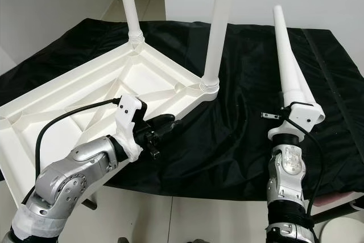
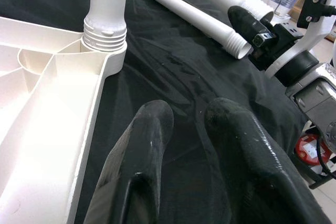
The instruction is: Building children table
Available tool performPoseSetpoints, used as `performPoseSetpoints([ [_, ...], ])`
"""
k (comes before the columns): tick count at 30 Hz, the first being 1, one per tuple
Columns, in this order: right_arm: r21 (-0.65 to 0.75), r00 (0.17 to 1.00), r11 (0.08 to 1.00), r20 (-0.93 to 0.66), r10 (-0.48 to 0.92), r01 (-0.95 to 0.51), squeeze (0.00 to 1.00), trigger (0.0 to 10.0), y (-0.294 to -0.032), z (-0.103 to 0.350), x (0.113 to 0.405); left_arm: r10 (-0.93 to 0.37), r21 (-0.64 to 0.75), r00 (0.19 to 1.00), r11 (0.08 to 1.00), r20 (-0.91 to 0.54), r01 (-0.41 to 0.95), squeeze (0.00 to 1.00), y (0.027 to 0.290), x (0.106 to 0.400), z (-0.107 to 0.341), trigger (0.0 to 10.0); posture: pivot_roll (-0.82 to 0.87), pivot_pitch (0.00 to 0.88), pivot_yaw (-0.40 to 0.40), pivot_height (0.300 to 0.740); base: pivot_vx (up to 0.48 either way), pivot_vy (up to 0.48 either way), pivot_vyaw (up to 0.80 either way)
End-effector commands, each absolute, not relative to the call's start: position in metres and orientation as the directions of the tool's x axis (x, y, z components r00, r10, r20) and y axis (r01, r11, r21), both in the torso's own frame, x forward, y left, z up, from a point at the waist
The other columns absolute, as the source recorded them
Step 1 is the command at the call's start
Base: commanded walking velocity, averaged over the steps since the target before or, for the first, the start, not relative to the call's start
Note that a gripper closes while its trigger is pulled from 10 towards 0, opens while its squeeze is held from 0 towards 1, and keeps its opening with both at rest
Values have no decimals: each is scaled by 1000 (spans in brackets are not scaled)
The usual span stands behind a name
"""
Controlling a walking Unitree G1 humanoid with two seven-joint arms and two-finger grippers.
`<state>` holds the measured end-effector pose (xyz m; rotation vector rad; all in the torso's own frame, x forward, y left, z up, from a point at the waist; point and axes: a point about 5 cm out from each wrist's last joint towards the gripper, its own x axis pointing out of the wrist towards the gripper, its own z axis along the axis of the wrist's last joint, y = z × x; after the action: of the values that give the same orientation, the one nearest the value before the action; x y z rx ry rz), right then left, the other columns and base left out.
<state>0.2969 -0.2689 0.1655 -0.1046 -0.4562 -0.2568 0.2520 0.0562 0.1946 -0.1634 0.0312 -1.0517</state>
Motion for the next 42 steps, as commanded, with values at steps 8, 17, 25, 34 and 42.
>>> performPoseSetpoints([
  [8, -20, 693, 735, 353, -629, 678, 0, 10000, -322, 150, 262, -870, -158, 490, 477, 56, 864, 0, 56, 254, 195, 10000, -62, 112, 18, 740, 0, 0, 0],
  [17, 45, 606, 628, 221, -764, 777, 0, 10000, -337, 123, 242, -870, -158, 490, 476, 58, 865, 0, 56, 254, 195, 10000, -65, 108, 22, 740, 0, 0, 0],
  [25, -27, 743, 743, 70, -666, 668, 0, 10000, -328, 96, 249, -867, -154, 495, 482, 59, 863, 0, 57, 256, 196, 10000, -59, 100, 16, 740, 0, 0, 0],
  [34, -193, 845, 839, -76, -530, 509, 0, 10000, -318, 76, 258, -860, -158, 506, 492, 65, 856, 0, 58, 256, 197, 10000, -54, 94, 10, 740, 0, 0, 0],
  [42, -215, 957, 949, -128, -261, 230, 0, 10000, -289, 72, 273, -857, -167, 513, 498, 56, 851, 0, 60, 256, 196, 10000, -47, 94, 6, 740, 0, 0, 0],
])
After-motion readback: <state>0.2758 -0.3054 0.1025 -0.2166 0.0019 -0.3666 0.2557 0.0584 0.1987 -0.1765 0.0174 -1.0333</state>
